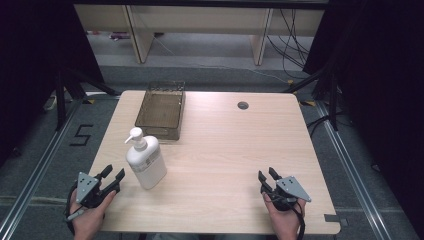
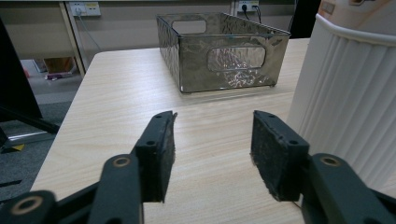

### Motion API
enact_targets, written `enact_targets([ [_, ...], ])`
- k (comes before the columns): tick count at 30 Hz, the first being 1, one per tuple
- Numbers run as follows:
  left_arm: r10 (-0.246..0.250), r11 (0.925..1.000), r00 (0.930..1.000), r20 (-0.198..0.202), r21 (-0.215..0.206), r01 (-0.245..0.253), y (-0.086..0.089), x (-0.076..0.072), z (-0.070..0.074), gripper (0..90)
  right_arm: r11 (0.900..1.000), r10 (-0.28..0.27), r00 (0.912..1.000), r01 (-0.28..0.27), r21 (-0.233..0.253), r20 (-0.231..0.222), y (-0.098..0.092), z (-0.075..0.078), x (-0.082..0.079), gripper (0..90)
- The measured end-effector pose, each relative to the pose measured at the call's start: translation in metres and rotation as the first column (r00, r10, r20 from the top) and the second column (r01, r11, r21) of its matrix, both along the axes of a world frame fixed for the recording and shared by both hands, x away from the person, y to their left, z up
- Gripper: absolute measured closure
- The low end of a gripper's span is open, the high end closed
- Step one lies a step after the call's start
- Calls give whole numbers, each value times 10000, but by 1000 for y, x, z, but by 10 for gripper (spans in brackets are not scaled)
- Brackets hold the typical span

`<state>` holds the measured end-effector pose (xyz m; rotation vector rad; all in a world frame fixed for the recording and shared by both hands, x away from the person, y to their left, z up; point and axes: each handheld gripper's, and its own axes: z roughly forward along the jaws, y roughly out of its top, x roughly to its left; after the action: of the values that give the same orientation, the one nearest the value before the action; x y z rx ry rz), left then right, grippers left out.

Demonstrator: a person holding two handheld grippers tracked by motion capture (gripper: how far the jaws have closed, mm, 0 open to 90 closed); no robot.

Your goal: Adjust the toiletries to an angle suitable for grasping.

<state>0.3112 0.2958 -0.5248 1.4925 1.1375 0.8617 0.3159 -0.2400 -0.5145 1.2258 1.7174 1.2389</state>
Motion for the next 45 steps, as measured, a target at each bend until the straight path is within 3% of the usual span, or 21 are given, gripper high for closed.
enact_targets([
  [4, 6, 10000, 10000, -39, -8, -6, -2, -3, 1, 689, 10000, -43, 10000, 43, -8, 30, 0, 0, 0, 571],
  [6, 70, 9999, 9999, 145, 114, -72, -4, -12, 9, 768, 9995, -117, 9999, 120, 301, -101, 0, 0, 0, 571],
  [10, 132, 9999, 9996, 254, 73, -134, -11, -22, 15, 893, 9998, -171, 9998, 171, 98, -32, -2, 0, 1, 571],
  [11, 12, 10000, 9996, 265, -1, -12, -16, -30, 19, 895, 9991, 4, 9999, 2, 416, -137, 0, 0, 1, 571],
  [13, 1, 10000, 9995, 312, -34, 0, -18, -32, 21, 897, 9992, 2, 9997, 8, 392, -254, 0, 0, 1, 570],
  [14, -12, 10000, 9992, 407, -43, 13, -21, -39, 26, 898, 9998, -146, 9997, 149, 153, -187, 0, 1, 0, 570],
  [18, -219, 9994, 9984, 518, -260, 233, -27, -48, 32, 898, 9993, -104, 9998, 111, 367, -196, 1, 0, 1, 569],
  [24, -736, 9968, 9956, 579, -281, 754, -43, -58, 42, 898, 9997, 77, 9998, -72, 229, -191, 1, 0, 2, 569],
  [25, -957, 9947, 9929, 712, -306, 981, -47, -57, 44, 898, 9997, 76, 9998, -71, 245, -201, 1, 0, 2, 568],
  [29, -1212, 9925, 9907, 618, -109, 1221, -56, -57, 49, 898, 9999, 24, 9998, -21, 145, -176, 0, 0, 2, 567],
  [34, -1884, 9821, 9809, 486, 69, 1883, -73, -46, 51, 898, 9999, 41, 9999, -39, 143, -165, 0, 0, 2, 565],
  [37, -2002, 9798, 9783, 528, 92, 2000, -78, -40, 51, 898, 9999, 71, 9998, -68, 148, -174, 0, 0, 2, 564],
  [45, -1962, 9804, 9795, 447, 263, 1952, -85, -28, 53, 898, 10000, 29, 10000, -29, -43, -90, 0, 0, 3, 560],
])
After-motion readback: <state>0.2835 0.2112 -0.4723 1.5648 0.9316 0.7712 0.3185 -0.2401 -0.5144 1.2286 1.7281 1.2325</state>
